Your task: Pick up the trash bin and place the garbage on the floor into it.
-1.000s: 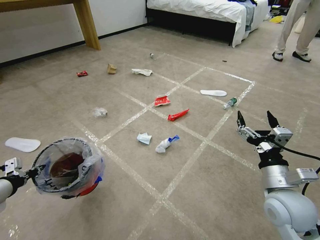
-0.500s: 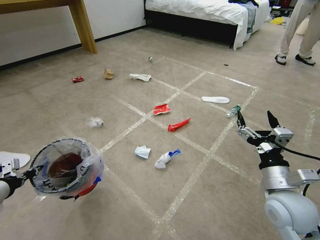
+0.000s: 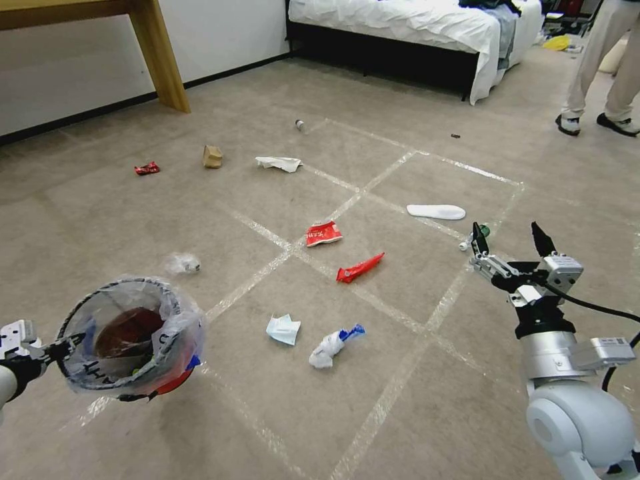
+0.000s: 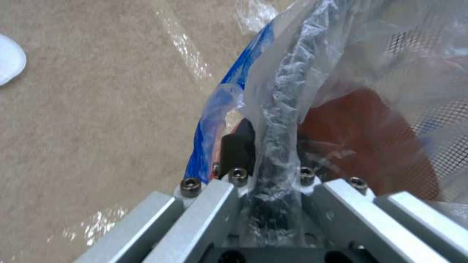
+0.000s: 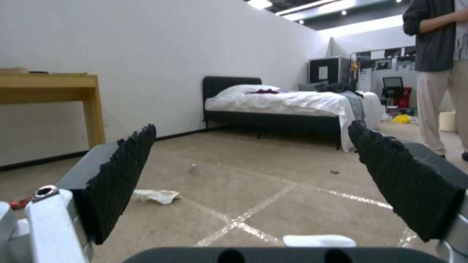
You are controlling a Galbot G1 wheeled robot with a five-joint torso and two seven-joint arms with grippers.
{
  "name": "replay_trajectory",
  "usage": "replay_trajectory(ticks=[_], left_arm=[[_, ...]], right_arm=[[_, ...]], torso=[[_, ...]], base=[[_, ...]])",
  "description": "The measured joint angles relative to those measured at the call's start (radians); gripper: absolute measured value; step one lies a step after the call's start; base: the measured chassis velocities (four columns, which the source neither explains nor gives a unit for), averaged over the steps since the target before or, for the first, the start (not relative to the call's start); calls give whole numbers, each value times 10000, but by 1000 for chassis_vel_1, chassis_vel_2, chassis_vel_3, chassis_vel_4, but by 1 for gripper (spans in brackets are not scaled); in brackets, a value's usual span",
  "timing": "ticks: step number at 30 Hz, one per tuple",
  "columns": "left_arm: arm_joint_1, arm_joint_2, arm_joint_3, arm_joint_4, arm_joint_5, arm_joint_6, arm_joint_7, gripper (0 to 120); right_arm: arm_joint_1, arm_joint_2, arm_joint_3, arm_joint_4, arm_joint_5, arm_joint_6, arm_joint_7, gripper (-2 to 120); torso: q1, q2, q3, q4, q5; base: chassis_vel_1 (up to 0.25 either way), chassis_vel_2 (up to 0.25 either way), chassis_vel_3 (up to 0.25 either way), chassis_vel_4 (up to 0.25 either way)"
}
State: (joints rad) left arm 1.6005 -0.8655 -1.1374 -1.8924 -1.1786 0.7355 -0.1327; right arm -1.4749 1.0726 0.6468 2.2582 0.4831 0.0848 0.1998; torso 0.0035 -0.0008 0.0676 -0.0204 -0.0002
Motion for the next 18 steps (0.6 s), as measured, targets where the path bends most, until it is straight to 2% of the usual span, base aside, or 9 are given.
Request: replay_trajectory(ticks=[5,9,11,12,14,15,16,17,18], left_arm=[[-48,-55,59,29,23,0,-11,1],[-33,-78,62,43,46,0,-14,1],[17,-103,52,44,67,0,-20,1],[17,-103,52,44,67,0,-20,1],[-86,-75,191,82,88,0,-47,1],[-86,-75,191,82,88,0,-47,1],[-172,-17,303,132,92,0,-62,1],[-172,-17,303,132,92,0,-62,1],[-211,17,357,159,92,0,-73,1]], right_arm=[[152,-127,-231,-11,157,-497,472,100],[505,-460,-584,-7,1039,-1569,1141,100],[1112,-755,-1039,-29,3077,-3103,2272,100],[1112,-755,-1039,-29,3077,-3103,2272,100],[1708,-847,-1469,-155,4972,-4495,3369,100],[1708,-847,-1469,-155,4972,-4495,3369,100],[2057,-826,-1757,-255,6159,-5158,4116,100],[2057,-826,-1757,-255,6159,-5158,4116,100],[2318,-760,-1984,-367,6965,-5529,4719,100]], torso=[[0,0,0,-1,-1],[-2,0,0,-1,0],[-3,0,-1,1,-1],[-3,0,-1,1,-1],[-3,0,-1,3,1],[-3,0,-1,3,1],[-2,0,0,1,-5],[-2,0,0,1,-5],[-2,0,0,-2,-6]], base=[[-37,46,45,-47],[0,0,0,0],[0,0,0,0],[0,0,0,0],[0,0,0,0],[0,0,0,0],[0,0,0,0],[0,0,0,0],[0,0,0,0]])
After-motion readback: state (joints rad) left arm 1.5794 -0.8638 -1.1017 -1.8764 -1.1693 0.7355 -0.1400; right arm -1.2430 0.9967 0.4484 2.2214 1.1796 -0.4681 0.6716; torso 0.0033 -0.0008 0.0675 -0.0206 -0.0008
